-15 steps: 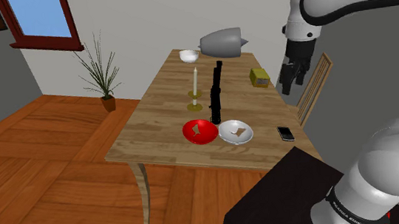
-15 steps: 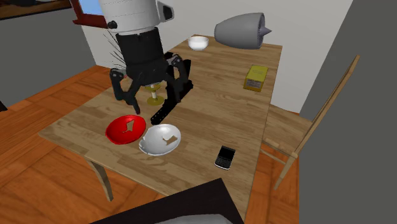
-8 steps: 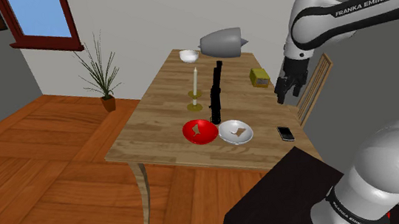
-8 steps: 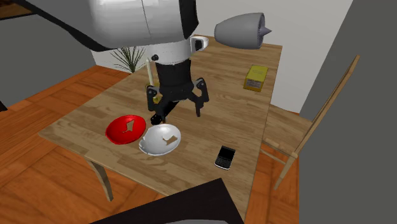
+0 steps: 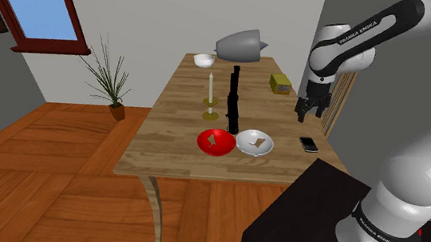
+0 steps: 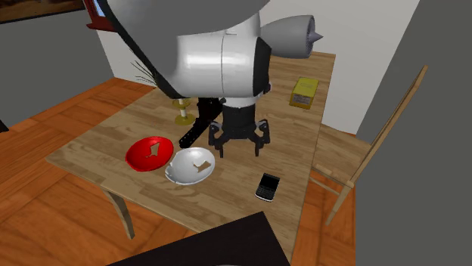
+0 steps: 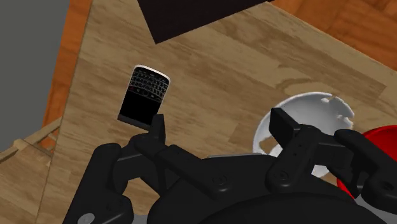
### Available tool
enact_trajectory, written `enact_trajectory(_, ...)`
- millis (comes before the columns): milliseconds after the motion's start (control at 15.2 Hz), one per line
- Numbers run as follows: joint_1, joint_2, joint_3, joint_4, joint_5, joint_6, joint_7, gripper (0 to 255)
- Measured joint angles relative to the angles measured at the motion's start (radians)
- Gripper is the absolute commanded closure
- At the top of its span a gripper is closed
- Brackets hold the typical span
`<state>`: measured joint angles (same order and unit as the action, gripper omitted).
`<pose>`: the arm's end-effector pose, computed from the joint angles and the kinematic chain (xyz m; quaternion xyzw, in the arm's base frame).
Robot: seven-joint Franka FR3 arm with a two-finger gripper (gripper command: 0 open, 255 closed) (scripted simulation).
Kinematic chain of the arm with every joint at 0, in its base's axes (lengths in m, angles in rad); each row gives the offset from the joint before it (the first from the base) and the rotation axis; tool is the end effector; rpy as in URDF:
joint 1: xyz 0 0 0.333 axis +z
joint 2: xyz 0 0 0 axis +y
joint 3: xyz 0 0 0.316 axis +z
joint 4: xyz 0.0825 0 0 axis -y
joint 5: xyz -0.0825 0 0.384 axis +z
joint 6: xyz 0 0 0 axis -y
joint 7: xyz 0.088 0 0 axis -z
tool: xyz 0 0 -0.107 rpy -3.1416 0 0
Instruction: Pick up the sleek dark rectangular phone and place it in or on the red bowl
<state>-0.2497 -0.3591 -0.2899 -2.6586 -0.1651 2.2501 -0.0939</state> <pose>0.3357 -0.2000 0.3468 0.9870 -0.1580 -0.0311 0.0030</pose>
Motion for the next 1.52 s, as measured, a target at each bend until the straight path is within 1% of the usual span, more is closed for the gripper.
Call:
enact_trajectory(132, -0.01, 0.063, -0.03, 0.003, 0.018, 0.065, -0.008, 0)
enact_trajectory(330, -0.018, 0.192, -0.081, 0.026, 0.074, 0.176, -0.045, 0)
enact_trajectory(528, -0.021, 0.319, -0.116, 0.051, 0.169, 0.276, -0.097, 0)
enact_trajectory(660, -0.033, 0.406, -0.13, 0.075, 0.256, 0.332, -0.157, 0)
enact_trajectory(858, -0.072, 0.529, -0.118, 0.123, 0.406, 0.393, -0.252, 0)
enact_trajectory(924, -0.082, 0.556, -0.11, 0.136, 0.439, 0.403, -0.269, 0)
enact_trajectory(1122, -0.111, 0.612, -0.086, 0.149, 0.503, 0.439, -0.321, 0)
enact_trajectory(1386, -0.138, 0.68, -0.041, 0.166, 0.572, 0.484, -0.369, 0)
enact_trajectory(1518, -0.144, 0.694, -0.029, 0.167, 0.588, 0.497, -0.38, 0)
